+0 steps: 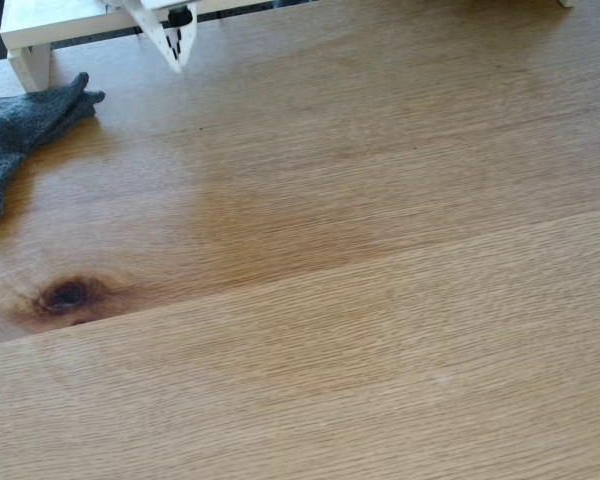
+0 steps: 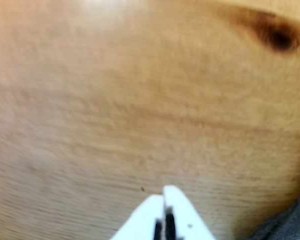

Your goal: Clean the area in front of the robot

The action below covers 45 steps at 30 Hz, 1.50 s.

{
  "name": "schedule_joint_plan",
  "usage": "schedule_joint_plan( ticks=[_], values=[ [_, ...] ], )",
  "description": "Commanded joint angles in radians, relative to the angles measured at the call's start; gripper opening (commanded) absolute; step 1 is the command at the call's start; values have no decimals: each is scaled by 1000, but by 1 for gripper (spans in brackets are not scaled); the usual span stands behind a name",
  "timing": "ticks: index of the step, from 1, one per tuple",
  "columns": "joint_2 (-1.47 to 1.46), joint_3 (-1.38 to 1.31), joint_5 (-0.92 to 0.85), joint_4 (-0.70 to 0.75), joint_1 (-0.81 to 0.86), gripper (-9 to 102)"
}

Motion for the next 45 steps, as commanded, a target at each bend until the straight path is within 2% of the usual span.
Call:
schedule_joint_plan(
  ticks=[1, 5, 11, 45],
  values=[
    [255, 201, -74, 0, 17, 0],
    [383, 345, -120, 121, 44, 0],
    [520, 322, -114, 387, 37, 0],
    [525, 322, -92, 391, 71, 0]
  ],
)
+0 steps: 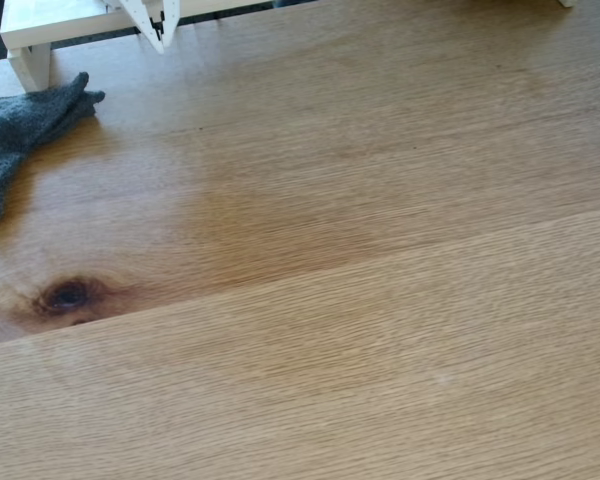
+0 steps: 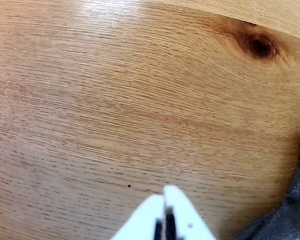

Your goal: Clean the area in front of the robot

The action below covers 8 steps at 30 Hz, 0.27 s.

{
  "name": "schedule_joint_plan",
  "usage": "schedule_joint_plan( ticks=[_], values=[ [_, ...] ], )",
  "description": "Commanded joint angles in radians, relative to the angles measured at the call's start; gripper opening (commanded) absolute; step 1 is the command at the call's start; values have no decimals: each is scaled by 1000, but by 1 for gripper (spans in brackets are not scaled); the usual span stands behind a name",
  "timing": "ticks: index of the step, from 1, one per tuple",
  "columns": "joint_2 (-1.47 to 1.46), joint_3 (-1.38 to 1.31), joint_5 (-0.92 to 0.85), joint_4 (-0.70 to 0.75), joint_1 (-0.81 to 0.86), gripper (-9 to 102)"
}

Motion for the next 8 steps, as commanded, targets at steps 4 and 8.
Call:
schedule_joint_plan(
  ticks=[4, 8],
  values=[
    [5, 101, 3, 2, -5, 0],
    [5, 101, 3, 3, -5, 0]
  ],
)
